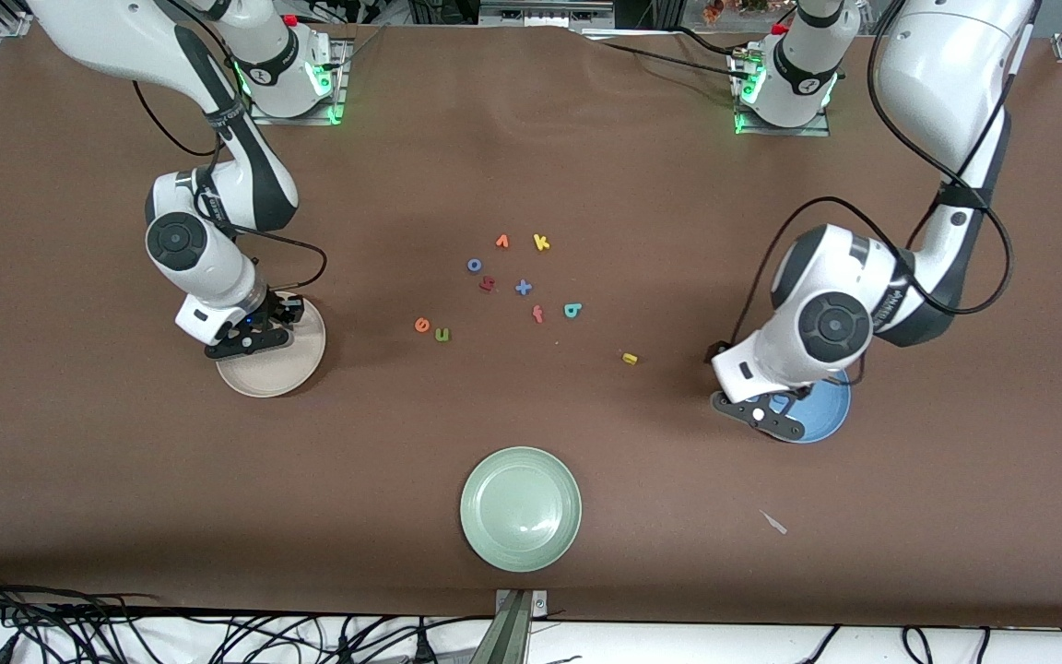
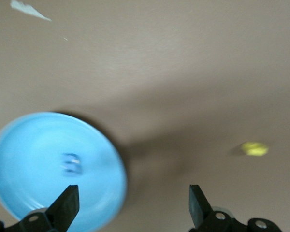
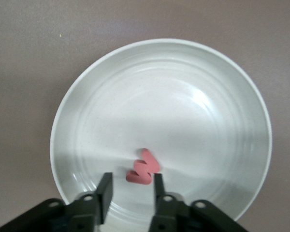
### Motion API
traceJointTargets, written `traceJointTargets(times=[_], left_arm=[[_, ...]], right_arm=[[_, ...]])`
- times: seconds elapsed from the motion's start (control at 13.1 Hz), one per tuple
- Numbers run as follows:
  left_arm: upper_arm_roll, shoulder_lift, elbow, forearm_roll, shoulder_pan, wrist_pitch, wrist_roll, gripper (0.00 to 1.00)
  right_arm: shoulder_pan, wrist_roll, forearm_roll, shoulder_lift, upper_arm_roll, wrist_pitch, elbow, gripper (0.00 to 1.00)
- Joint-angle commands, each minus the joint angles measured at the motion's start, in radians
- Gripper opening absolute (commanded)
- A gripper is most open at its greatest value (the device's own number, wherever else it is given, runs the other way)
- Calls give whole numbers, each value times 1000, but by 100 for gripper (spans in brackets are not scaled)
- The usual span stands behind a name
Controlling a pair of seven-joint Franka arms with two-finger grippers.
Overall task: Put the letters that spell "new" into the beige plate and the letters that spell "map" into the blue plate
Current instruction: 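Release the w on the beige plate while the left gripper releases the 3, then grasp orange e with the right gripper while the left gripper grasps yellow a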
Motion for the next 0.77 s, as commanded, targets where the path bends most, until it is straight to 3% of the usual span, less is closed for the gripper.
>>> traceJointTargets(times=[0.0, 0.31, 0.46, 0.69], left_arm=[[-8, 5, 1, -19, -80, -4, -370, 100], [-9, 55, -8, -42, -143, 72, -812, 100], [-8, 100, -9, -63, -173, 149, -1014, 100], [-8, 139, -26, -65, -174, 215, -1127, 98]], right_arm=[[1, 51, 27, -11, 23, 8, -8, 56], [19, 342, 59, 16, 173, 4, 47, 56], [81, 500, 58, 58, 184, 5, 92, 56], [133, 638, 56, 124, 198, 17, 155, 57]])
